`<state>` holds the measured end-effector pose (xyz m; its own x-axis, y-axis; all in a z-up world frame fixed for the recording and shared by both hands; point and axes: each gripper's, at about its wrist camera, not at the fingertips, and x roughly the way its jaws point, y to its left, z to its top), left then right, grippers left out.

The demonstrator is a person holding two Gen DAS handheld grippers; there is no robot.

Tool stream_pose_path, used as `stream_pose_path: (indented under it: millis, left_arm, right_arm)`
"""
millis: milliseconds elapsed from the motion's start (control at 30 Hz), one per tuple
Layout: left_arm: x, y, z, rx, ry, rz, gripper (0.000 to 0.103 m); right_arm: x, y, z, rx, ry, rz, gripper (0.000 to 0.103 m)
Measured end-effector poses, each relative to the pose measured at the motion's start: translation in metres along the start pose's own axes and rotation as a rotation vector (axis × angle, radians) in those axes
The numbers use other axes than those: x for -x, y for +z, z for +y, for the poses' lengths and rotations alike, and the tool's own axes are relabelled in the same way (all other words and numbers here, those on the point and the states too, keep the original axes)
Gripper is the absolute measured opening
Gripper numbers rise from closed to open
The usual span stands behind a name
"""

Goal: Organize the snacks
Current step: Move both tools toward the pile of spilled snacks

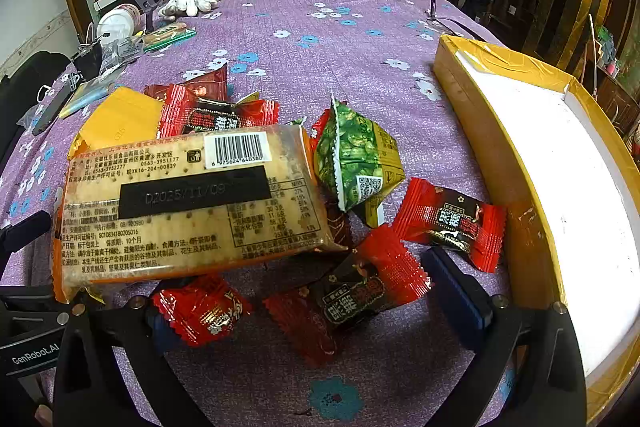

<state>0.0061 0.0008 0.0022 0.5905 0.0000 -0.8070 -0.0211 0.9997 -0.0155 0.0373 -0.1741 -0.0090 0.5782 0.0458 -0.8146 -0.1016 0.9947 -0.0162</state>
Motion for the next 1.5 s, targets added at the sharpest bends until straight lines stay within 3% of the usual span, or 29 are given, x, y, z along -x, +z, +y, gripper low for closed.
stream_pose_path:
  millis: [600, 800, 933, 1067, 1233, 1367, 1433, 1500]
  left_arm:
    - [0.0, 0.0, 0.0, 0.0, 0.0, 0.0, 0.103]
    - [0.0, 0.0, 0.0, 0.0, 0.0, 0.0, 0.103]
    - [0.0, 0.0, 0.0, 0.0, 0.0, 0.0, 0.103]
    - [0.0, 0.0, 0.0, 0.0, 0.0, 0.0, 0.103]
    - [0.0, 0.0, 0.0, 0.0, 0.0, 0.0, 0.103]
    - [0.0, 0.0, 0.0, 0.0, 0.001, 0.0, 0.103]
    - [0.0, 0.0, 0.0, 0.0, 0.001, 0.0, 0.103]
    - [0.0, 0.0, 0.0, -0.001, 0.001, 0.0, 0.103]
  right_arm:
    - [0.001, -0.001, 0.0, -0.003, -0.002, 0.0, 0.103]
    - [0.001, 0.003, -0.001, 0.051, 0.038, 0.096, 0.103]
    - [0.006, -0.002, -0.006, 0.139, 0.103, 0.106, 0.103]
    - [0.013, -0.009, -0.005, 0.262, 0.164, 0.185, 0.103]
    - [0.045, -0.025, -0.009, 0.346, 0.387, 0.239, 0.102]
    - [0.079, -0.035, -0.023, 0.336, 0.488, 0.204, 0.1]
    - [0.088, -0.033, -0.033, 0.302, 0.5, 0.196, 0.088]
    - [0.093, -0.031, -0.04, 0.271, 0.497, 0.186, 0.086]
